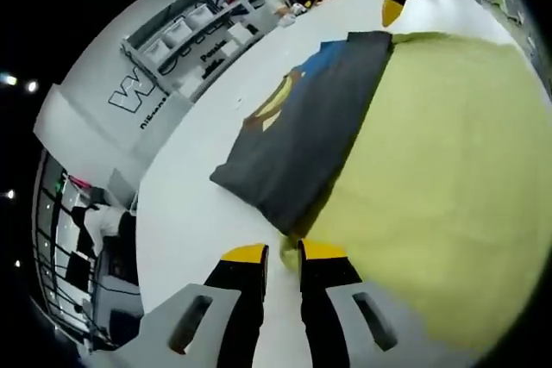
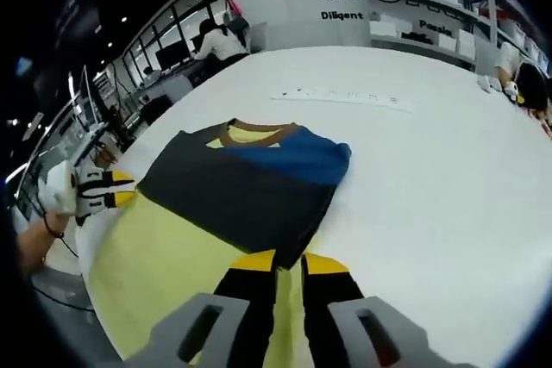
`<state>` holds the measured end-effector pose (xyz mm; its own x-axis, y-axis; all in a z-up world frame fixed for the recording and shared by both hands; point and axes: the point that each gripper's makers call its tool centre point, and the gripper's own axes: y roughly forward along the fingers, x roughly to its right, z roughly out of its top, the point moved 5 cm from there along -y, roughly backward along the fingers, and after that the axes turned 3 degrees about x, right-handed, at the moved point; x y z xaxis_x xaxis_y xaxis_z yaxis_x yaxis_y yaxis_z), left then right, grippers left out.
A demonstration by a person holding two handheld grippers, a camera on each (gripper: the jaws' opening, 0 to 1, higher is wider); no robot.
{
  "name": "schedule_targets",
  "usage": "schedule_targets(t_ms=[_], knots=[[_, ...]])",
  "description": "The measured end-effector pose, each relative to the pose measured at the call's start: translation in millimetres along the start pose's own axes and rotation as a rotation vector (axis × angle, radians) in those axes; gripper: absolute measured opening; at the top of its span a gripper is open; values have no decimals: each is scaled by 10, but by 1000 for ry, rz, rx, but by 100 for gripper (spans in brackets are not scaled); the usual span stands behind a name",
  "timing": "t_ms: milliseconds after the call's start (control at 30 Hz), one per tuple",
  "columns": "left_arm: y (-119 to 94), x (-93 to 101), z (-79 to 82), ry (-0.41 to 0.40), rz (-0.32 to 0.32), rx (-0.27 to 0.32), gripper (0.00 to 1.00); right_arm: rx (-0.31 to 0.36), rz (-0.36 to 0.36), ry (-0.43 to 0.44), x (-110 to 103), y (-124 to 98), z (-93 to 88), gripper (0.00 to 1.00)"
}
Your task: Fold the garment on the visible template until the final outline fits inside the template.
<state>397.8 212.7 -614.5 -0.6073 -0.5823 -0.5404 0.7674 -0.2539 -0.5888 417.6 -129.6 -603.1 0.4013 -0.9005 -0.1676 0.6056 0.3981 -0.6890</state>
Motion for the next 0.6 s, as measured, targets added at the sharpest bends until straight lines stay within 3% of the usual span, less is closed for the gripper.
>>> schedule_targets(t_ms=[100,200,600], knots=[[-73,21,36,-34,-32,33,13,1,7,-72,-72,-50,-28,5],[-115,41,53,-17,-42,47,18,-2,4,-85,-117,-94,-64,7],[-273,192,0,-60,-148,79,17,-16,45,-123,-299,-269,-237,10]])
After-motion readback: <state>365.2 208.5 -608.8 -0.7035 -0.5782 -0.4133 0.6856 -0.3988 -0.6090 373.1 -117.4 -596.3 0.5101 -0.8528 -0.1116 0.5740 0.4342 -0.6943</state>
